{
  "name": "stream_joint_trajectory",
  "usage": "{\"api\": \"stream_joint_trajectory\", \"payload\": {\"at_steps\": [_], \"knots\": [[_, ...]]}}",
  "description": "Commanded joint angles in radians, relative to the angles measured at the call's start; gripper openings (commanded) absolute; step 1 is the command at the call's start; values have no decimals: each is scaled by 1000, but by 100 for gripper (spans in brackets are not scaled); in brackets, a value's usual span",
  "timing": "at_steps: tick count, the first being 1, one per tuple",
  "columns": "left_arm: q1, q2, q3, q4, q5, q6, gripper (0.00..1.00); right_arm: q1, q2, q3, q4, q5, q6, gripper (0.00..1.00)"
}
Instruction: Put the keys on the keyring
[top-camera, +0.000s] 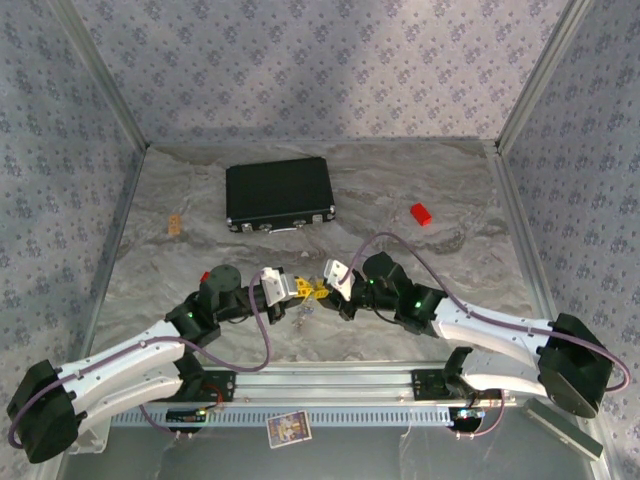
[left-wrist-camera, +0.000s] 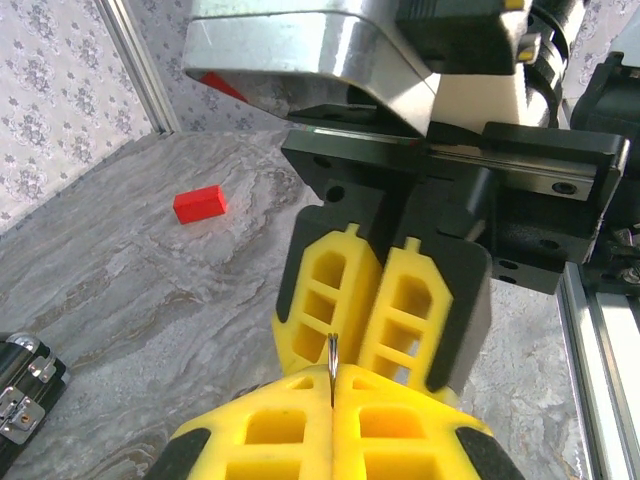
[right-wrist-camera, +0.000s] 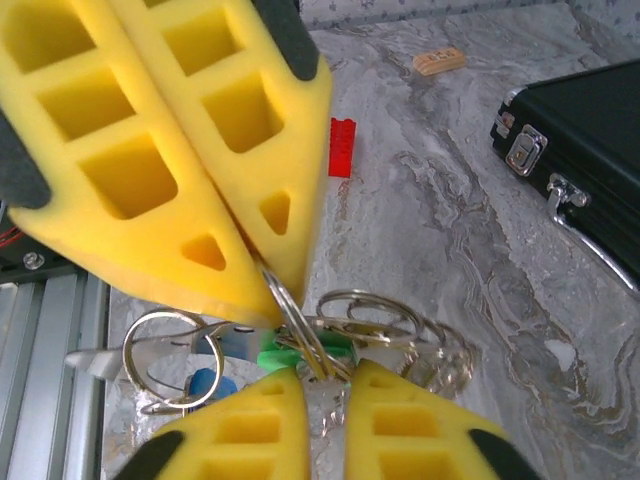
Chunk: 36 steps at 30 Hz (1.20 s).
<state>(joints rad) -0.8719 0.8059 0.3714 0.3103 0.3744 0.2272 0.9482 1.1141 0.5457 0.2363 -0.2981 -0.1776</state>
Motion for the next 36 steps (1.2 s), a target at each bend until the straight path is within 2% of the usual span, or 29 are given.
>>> {"api": "stream_joint_trajectory", "payload": {"at_steps": [1, 4, 14, 21, 28, 36], "knots": [[-4, -20, 41, 37, 15, 13, 0, 7, -15, -7, 13, 26, 0, 4], [-3, -20, 40, 37, 13, 12, 0, 7, -30, -5, -5, 33, -1, 0], [-3, -22, 41, 40, 11, 15, 0, 22, -39, -11, -9, 40, -18, 0], [-4, -31, 43, 20, 1, 24, 0, 40, -66, -20, 14, 144, 21, 0], [-3, -40, 47, -29, -18, 47, 0, 46, -146, 47, -174, 251, 92, 0], [-3, -39, 51, -25, -29, 43, 0, 65, -207, 98, -265, 246, 38, 0]]}}
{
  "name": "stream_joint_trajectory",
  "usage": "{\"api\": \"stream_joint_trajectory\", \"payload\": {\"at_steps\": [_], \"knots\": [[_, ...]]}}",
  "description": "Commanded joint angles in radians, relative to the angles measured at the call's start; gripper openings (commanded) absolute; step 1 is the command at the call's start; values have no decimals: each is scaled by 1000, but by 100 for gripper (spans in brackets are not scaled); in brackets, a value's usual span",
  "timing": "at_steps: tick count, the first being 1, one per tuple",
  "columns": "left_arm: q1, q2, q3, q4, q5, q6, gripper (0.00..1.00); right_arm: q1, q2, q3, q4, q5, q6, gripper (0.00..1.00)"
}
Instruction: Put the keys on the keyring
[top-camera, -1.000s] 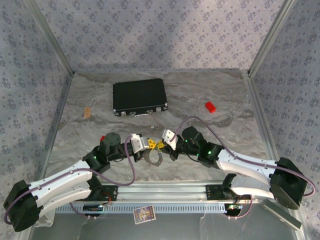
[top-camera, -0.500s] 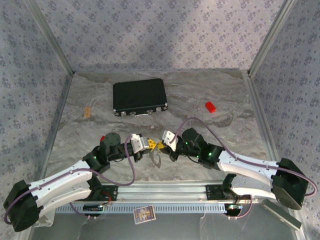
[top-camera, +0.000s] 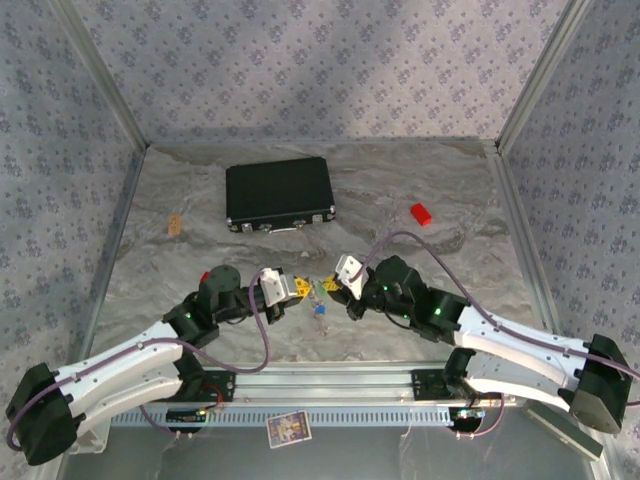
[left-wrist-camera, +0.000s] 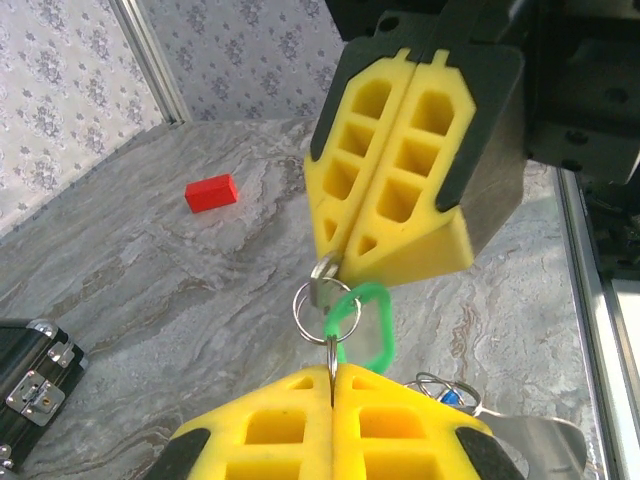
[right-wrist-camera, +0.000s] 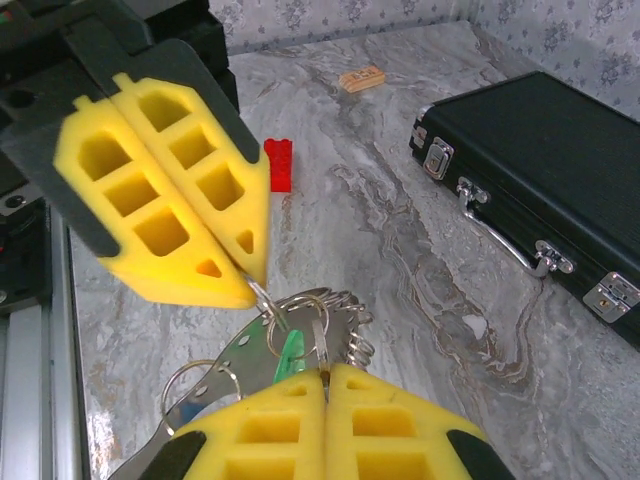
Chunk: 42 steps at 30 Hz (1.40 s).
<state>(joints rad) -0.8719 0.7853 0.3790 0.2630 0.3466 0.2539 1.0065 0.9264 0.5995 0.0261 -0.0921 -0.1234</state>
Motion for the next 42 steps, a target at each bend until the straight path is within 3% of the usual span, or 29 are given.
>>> {"api": "stream_joint_trajectory", "payload": {"at_steps": [1, 14, 24, 30, 34, 42], "knots": [[-4, -18, 44, 24, -2, 15, 0, 8, -20, 52, -60, 44, -20, 0], [-4, -30, 37, 27, -2, 18, 0, 19, 19, 79, -63, 49, -47, 0], [-3, -57, 31, 35, -9, 31, 0, 3, 49, 21, -17, -47, -11, 0], [-4, -63, 33, 21, -11, 40, 0, -5, 63, 7, 8, -76, 6, 29], [-3, -67, 40, 9, -14, 47, 0, -6, 69, -8, 42, -89, 15, 40], [-3, -70, 46, 1, -18, 44, 0, -6, 130, -29, 153, -101, 33, 44]]}}
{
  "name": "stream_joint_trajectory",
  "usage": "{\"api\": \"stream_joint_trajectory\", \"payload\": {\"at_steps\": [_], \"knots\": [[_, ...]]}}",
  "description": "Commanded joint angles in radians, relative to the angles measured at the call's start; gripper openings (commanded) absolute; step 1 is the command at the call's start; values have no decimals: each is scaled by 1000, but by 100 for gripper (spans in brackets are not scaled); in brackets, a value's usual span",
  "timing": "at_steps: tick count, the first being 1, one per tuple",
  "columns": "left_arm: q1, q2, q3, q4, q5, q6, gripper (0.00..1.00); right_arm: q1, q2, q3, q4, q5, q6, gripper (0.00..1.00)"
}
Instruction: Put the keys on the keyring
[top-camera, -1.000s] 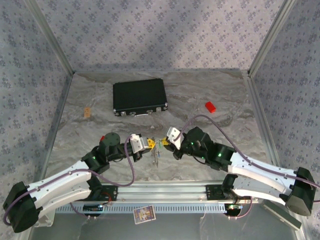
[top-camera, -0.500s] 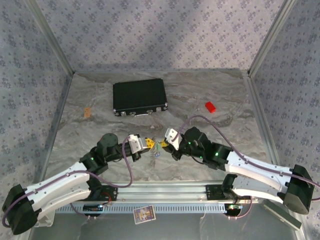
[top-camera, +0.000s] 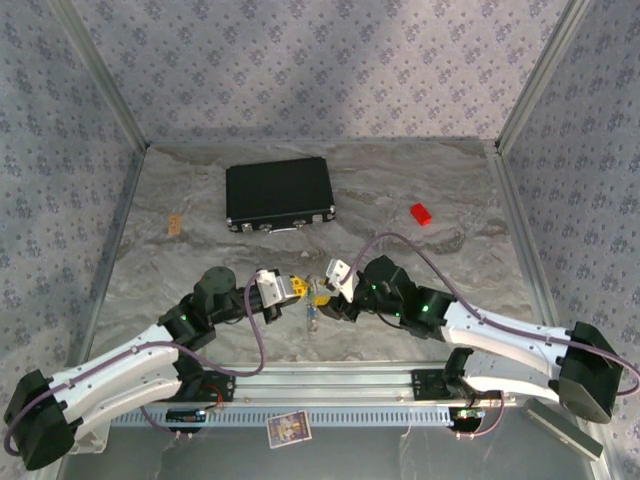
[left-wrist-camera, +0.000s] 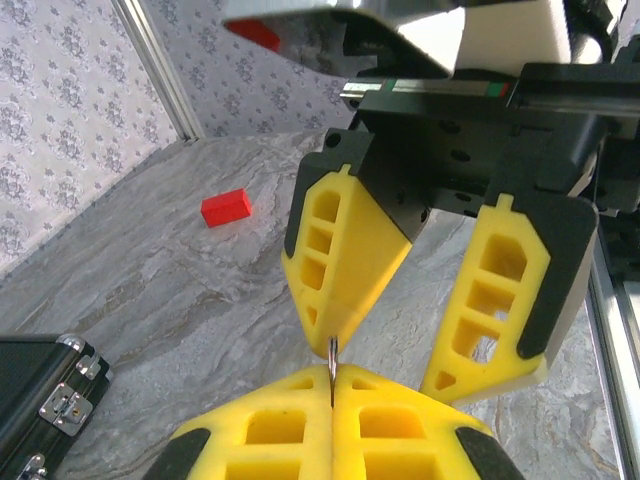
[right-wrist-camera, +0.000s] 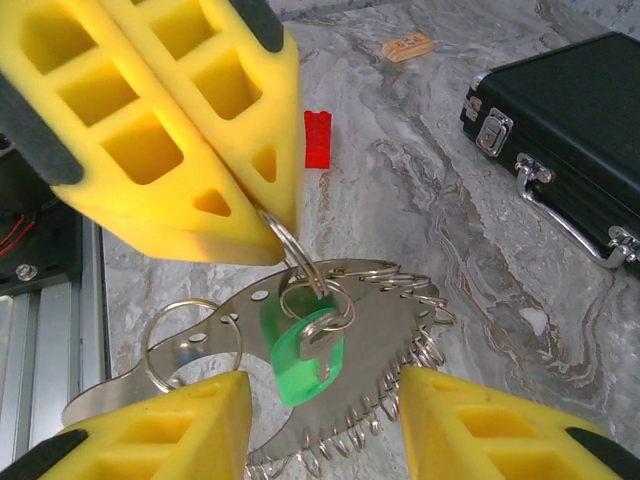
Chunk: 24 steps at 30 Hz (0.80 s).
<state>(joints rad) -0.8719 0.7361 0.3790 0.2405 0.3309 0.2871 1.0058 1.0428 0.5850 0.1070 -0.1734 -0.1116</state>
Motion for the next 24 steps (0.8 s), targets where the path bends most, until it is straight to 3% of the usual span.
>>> {"api": "stream_joint_trajectory", "payload": {"at_steps": [1, 15, 24], "knots": [[-2, -20, 47, 25, -2, 11, 0, -4, 19, -16, 85, -20, 22, 44], [-2, -18, 51, 32, -18, 8, 0, -3, 100, -38, 225, -25, 50, 47], [-3, -24, 49, 33, -27, 9, 0, 2, 128, -47, 280, 78, 31, 34]]}}
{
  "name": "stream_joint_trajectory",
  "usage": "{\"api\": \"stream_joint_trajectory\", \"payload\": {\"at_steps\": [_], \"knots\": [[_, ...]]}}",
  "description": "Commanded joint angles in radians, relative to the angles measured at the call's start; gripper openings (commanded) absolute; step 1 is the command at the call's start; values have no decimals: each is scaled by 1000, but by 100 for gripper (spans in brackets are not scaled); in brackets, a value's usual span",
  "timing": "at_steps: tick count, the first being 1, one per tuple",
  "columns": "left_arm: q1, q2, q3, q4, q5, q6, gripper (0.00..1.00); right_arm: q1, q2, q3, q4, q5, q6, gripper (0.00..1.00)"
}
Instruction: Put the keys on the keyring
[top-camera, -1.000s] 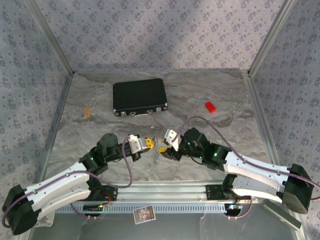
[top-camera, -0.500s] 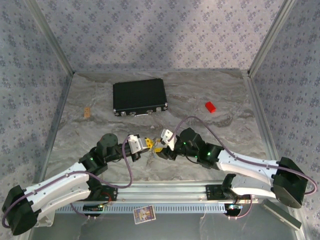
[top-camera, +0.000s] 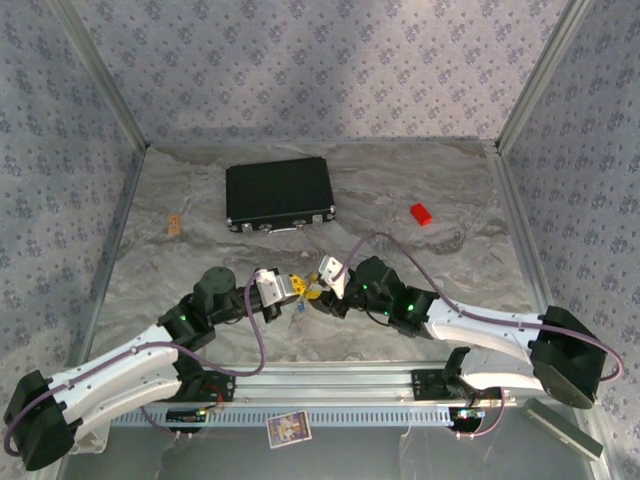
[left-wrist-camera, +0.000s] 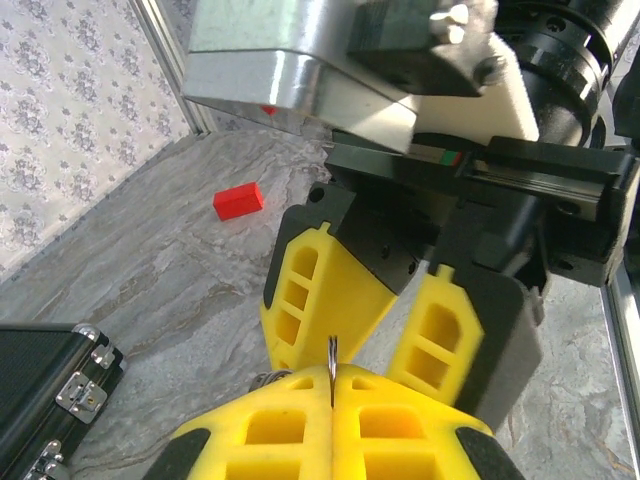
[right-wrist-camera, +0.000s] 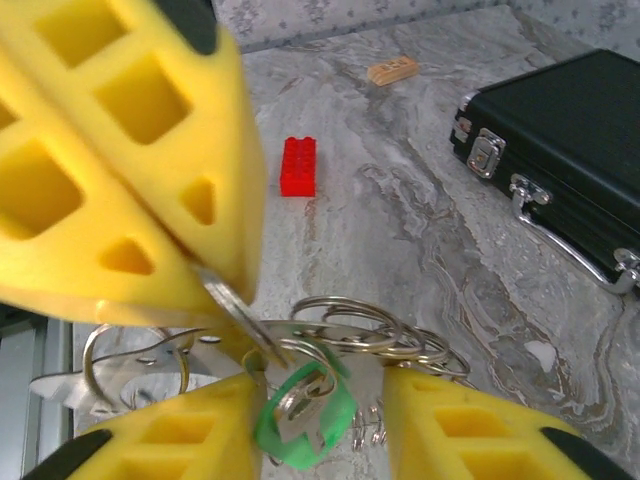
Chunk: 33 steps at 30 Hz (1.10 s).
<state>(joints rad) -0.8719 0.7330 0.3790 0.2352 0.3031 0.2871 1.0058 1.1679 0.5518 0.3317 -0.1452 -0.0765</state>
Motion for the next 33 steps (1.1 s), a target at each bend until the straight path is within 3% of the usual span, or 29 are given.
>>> {"api": "stream_joint_trajectory", "payload": {"at_steps": [1, 10, 15, 23, 25, 27, 33], "knots": [[-4, -21, 47, 39, -1, 9, 0, 3, 1, -17, 64, 54, -6, 32], [-4, -21, 47, 26, -32, 14, 0, 13, -50, -16, 17, 85, -46, 0], [-4, -8, 51, 17, -42, 11, 0, 21, -111, 33, -113, 165, -96, 0], [-3, 12, 53, 10, -41, 9, 0, 29, -162, 110, -257, 193, -154, 0], [-3, 20, 58, 7, -39, 7, 7, 33, -160, 138, -286, 195, -165, 0], [-1, 21, 61, 2, -38, 6, 21, 36, -156, 162, -308, 197, -176, 0], [-2, -42, 22, 9, -69, -31, 42, 38, -122, 257, -401, 247, -192, 0]]}}
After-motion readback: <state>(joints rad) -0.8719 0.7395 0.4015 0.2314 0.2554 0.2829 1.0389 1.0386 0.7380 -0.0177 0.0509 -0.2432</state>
